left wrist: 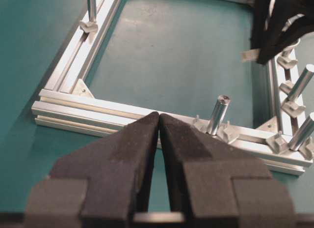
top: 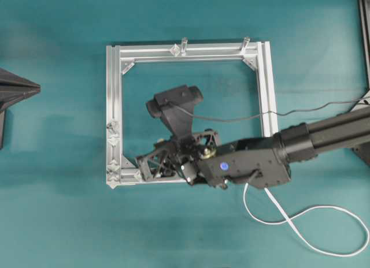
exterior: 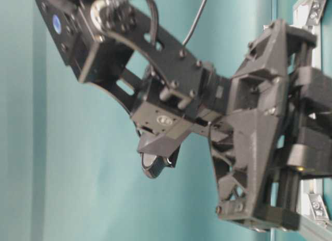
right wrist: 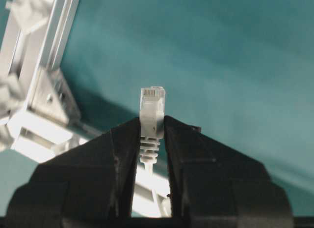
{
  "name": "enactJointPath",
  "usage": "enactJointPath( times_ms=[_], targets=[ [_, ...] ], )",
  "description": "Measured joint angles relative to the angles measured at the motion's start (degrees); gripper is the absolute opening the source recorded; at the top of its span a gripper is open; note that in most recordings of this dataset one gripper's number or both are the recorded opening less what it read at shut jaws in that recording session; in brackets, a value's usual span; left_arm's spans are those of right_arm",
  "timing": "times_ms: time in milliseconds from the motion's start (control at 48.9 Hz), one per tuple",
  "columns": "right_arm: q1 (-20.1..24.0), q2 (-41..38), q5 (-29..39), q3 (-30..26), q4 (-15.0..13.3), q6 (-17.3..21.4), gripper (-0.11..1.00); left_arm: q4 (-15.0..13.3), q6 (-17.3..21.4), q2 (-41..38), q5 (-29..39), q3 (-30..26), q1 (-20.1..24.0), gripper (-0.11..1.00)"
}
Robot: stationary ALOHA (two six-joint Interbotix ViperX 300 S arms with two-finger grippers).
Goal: Move the cable alternately left and right between 8 closely spaced pins so it hooks onto each one.
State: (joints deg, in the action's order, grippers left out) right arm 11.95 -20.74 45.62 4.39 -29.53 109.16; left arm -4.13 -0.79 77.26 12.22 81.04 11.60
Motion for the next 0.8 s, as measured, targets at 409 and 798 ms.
enactJointPath(
  times_ms=[409,798],
  targets=[
    [-2.2,-0.09,-3.08,0.0,0.0,-2.29,0.18,-0.09,0.0,0.0,0.0,0.0,-0.09,0.13],
    [-3.52,-2.72,-5.8,-3.43,0.0,-4.13,0.18,-0.09,0.09,0.0,0.0,0.0,0.0,0.13]
  ],
)
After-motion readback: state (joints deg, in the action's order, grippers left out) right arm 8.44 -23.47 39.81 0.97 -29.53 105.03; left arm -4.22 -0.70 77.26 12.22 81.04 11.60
